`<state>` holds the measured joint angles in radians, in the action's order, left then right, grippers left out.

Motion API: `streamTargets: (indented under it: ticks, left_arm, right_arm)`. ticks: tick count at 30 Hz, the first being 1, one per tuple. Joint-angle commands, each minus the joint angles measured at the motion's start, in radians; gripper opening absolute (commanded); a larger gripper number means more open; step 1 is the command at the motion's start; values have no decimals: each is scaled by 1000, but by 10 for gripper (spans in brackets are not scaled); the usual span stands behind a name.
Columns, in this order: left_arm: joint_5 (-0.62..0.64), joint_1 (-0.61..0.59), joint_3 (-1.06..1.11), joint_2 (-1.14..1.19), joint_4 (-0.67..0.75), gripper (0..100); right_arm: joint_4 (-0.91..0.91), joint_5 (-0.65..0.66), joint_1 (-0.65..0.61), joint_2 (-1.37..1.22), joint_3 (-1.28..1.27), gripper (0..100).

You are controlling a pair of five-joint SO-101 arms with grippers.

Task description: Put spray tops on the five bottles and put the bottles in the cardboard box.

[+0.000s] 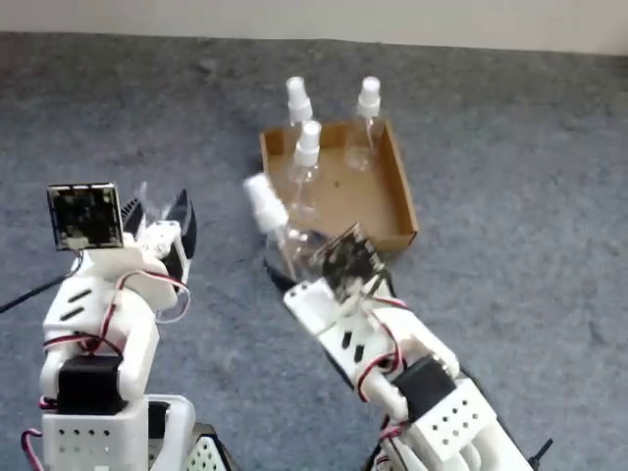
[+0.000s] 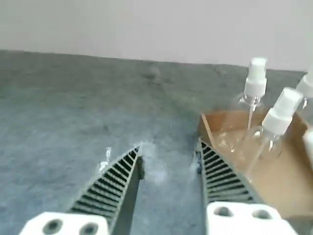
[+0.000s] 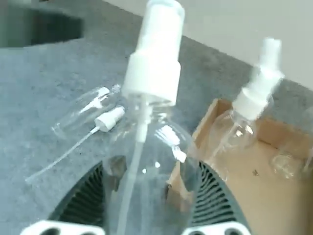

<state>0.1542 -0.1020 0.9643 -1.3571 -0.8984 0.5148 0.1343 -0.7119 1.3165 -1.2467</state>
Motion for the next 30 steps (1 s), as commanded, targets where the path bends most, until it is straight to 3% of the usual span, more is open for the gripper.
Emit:
streamTargets:
  ticks: [1,6,15,26,30]
  left_arm:
    - [6,-2,-137,64,35,147]
    - [6,59,-217,133,29,147]
    - [2,289,-150,147,-84,144]
    - [2,417,-114,147,-121,143]
    - [-48,400,-154,147,-124,143]
  right_arm:
    - [65,68,-45,79,-19,5]
    - [81,89,-53,133,-84,5]
    - [81,84,-48,139,-87,5]
    - [79,83,-47,134,-87,5]
    - [79,83,-47,134,-87,5]
